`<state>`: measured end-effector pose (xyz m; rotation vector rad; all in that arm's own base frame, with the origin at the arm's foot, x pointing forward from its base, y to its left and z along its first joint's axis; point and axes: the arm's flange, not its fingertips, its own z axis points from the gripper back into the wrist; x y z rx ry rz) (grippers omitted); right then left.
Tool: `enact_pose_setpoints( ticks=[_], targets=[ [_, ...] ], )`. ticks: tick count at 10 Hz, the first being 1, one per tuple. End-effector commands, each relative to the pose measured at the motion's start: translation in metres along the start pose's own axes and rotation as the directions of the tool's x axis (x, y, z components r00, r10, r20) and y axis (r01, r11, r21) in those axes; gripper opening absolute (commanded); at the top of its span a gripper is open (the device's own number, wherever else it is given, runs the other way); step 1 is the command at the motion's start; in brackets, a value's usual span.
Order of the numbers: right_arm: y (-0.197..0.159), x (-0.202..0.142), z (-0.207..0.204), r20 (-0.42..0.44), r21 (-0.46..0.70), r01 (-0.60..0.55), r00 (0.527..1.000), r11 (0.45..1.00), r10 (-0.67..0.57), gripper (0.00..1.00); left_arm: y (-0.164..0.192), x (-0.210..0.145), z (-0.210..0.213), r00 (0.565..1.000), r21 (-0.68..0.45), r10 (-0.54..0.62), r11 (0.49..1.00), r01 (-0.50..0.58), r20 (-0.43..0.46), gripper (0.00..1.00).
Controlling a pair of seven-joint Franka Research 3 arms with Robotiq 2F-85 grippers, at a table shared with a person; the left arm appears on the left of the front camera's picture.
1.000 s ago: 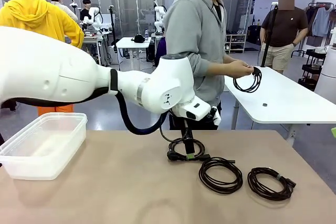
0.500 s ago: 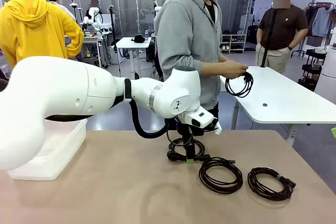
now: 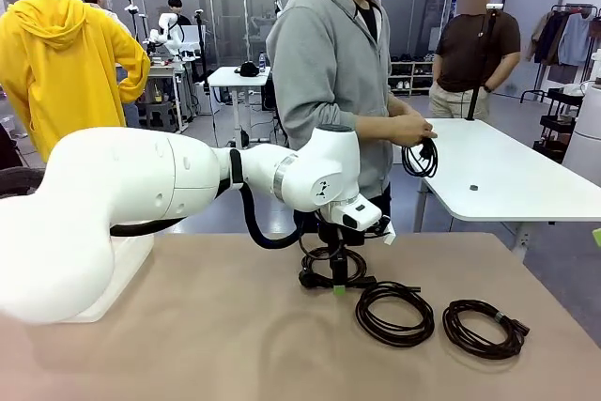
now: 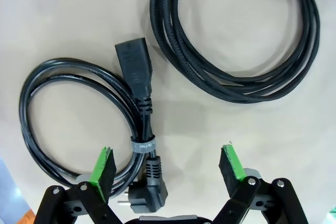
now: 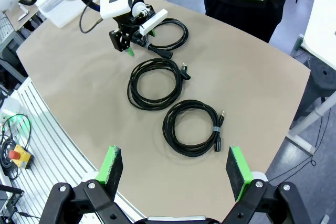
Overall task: Organize and store the cables.
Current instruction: Place the Power Cable into the Organizing box.
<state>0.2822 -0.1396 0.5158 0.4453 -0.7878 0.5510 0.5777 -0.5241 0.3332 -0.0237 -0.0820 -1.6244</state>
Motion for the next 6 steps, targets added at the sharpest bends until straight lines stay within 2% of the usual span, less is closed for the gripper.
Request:
enact_pose_setpoints(
  ticks=[1, 6],
  targets=[
    [-0.001, -0.001, 0.001, 0.007, 0.009, -0.016, 1.000, 1.000, 0.016, 1.00, 0.016, 0.011, 0.000, 0.999, -0.017, -0.039, 0.999, 0.039, -0.008, 1.00],
    [-0.001, -0.001, 0.001, 0.007, 0.009, -0.016, 1.000, 1.000, 0.016, 1.00, 0.023, 0.012, -0.013, 0.998, -0.026, -0.060, 0.998, 0.060, -0.027, 1.00]
  ],
)
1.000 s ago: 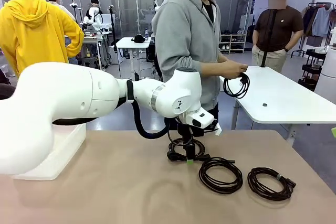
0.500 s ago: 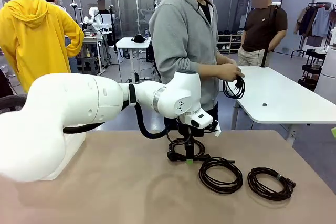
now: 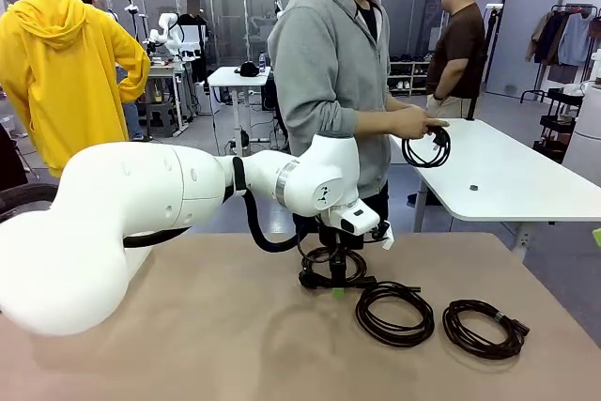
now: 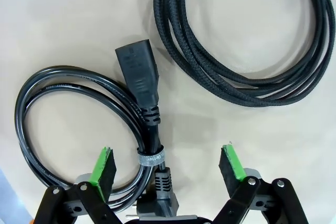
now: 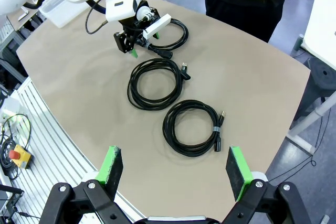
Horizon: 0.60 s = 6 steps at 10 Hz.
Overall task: Organize and store the cables.
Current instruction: Place the Power Cable into the Organizing box.
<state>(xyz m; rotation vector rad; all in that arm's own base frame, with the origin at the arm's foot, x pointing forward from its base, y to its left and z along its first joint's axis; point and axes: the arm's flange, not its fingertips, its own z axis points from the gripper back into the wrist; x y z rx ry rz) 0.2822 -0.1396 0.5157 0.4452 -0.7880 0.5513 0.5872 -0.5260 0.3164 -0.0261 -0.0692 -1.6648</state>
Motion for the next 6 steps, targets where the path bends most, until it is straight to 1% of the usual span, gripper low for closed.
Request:
enact_pose_setpoints(
  ticks=[1, 3, 4, 5, 6],
  targets=[
    [-0.0013, -0.0011, 0.0010, 0.007, 0.009, -0.015, 1.000, 1.000, 0.015, 1.00, 0.0149, 0.0100, 0.0022, 0.999, -0.020, -0.015, 1.000, 0.014, -0.037, 0.97],
    [-0.0013, -0.0011, 0.0010, 0.007, 0.009, -0.015, 1.000, 1.000, 0.015, 1.00, 0.0168, 0.0025, -0.0033, 0.999, -0.031, 0.005, 1.000, -0.006, -0.046, 0.80],
    [-0.0013, -0.0011, 0.0010, 0.007, 0.009, -0.015, 1.000, 1.000, 0.015, 1.00, 0.0173, 0.0010, -0.0048, 0.999, -0.034, 0.007, 0.999, -0.009, -0.043, 0.58],
    [-0.0013, -0.0011, 0.0010, 0.007, 0.009, -0.015, 1.000, 1.000, 0.015, 1.00, 0.0168, 0.0020, -0.0046, 1.000, -0.039, 0.003, 0.999, -0.003, -0.023, 0.29],
    [-0.0013, -0.0011, 0.0010, 0.007, 0.009, -0.015, 1.000, 1.000, 0.015, 1.00, 0.0168, 0.0034, -0.0040, 1.000, -0.036, 0.000, 0.999, 0.000, -0.024, 0.00]
  ],
)
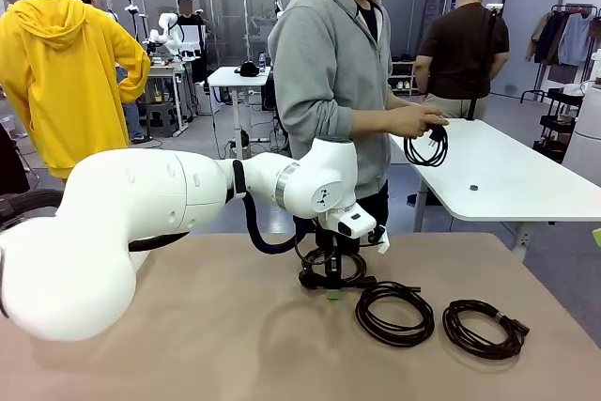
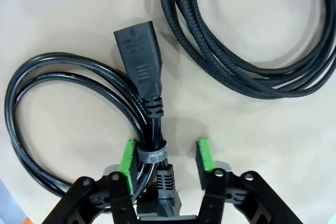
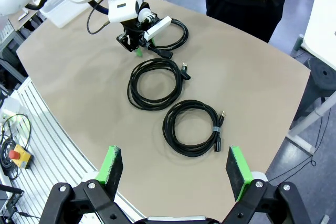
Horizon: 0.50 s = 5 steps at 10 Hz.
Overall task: Organize and store the cables.
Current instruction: Place the Power Cable into the Organizing box.
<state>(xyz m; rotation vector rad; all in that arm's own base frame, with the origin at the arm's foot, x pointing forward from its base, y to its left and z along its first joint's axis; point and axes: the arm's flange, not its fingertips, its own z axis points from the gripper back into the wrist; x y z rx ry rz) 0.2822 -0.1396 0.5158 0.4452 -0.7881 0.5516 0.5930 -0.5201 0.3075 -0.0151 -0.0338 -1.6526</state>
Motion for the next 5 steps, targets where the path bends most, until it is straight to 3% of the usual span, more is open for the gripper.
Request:
enact_pose_setpoints(
  ticks=[1, 5],
  targets=[
    [-0.0013, -0.0011, 0.0010, 0.007, 0.009, -0.015, 1.000, 1.000, 0.015, 1.00, 0.0129, 0.0112, 0.0059, 1.000, -0.018, -0.014, 1.000, 0.014, 0.008, 0.00],
    [-0.0013, -0.0011, 0.0010, 0.007, 0.009, -0.015, 1.000, 1.000, 0.015, 1.00, 0.0137, 0.0114, 0.0079, 1.000, -0.026, -0.004, 1.000, 0.005, 0.030, 0.00]
  ],
)
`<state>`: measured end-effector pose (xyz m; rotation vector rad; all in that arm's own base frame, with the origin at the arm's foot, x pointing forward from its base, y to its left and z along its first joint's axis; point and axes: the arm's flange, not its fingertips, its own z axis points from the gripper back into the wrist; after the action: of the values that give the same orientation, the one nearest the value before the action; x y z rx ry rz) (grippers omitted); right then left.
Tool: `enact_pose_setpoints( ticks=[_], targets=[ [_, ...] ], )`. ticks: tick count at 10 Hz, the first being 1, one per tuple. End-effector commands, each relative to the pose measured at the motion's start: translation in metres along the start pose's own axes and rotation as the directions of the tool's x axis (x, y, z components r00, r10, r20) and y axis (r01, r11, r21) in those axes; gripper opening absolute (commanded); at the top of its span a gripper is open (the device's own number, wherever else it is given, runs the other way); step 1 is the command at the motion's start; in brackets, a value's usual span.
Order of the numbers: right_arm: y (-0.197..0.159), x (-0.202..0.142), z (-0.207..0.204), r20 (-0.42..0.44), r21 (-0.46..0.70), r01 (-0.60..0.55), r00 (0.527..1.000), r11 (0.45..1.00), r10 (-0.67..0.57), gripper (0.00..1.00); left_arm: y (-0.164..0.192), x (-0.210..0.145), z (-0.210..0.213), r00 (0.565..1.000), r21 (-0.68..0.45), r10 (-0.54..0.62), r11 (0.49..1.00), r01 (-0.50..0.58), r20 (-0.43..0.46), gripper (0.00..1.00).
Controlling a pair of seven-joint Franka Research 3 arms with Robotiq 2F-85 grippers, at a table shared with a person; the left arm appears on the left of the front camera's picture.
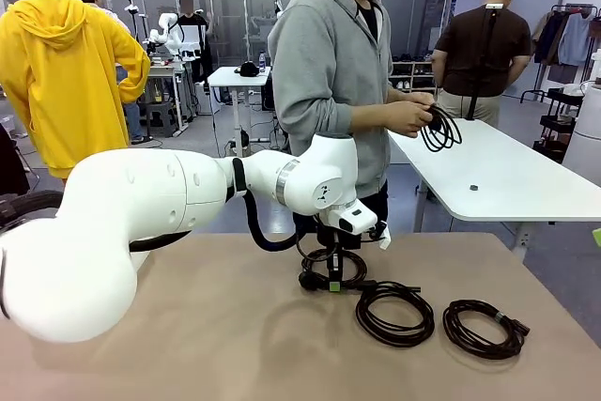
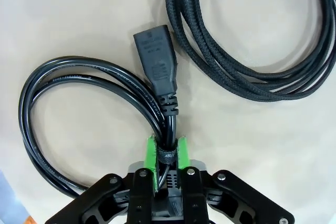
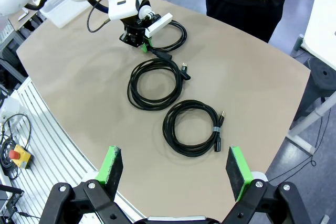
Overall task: Organize and store the cables.
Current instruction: Place the Power Cable into the Organizing box.
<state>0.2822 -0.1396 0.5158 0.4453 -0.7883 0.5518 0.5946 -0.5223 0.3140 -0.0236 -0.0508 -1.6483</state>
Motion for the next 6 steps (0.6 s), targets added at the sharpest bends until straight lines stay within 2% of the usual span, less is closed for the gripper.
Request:
enact_pose_setpoints(
  ticks=[1, 3, 6],
  targets=[
    [-0.001, -0.001, 0.001, 0.007, 0.009, -0.015, 1.000, 1.000, 0.015, 1.00, 0.012, 0.008, 0.003, 1.000, -0.042, 0.000, 0.999, 0.001, 0.017, 0.00],
    [-0.001, -0.001, 0.001, 0.007, 0.009, -0.015, 1.000, 1.000, 0.015, 1.00, 0.011, 0.007, 0.024, 0.999, -0.072, -0.012, 0.997, 0.015, 0.045, 0.00],
    [-0.001, -0.001, 0.001, 0.007, 0.009, -0.015, 1.000, 1.000, 0.015, 1.00, 0.004, -0.007, 0.101, 0.997, -0.070, -0.044, 0.996, 0.048, 0.068, 0.00]
  ],
)
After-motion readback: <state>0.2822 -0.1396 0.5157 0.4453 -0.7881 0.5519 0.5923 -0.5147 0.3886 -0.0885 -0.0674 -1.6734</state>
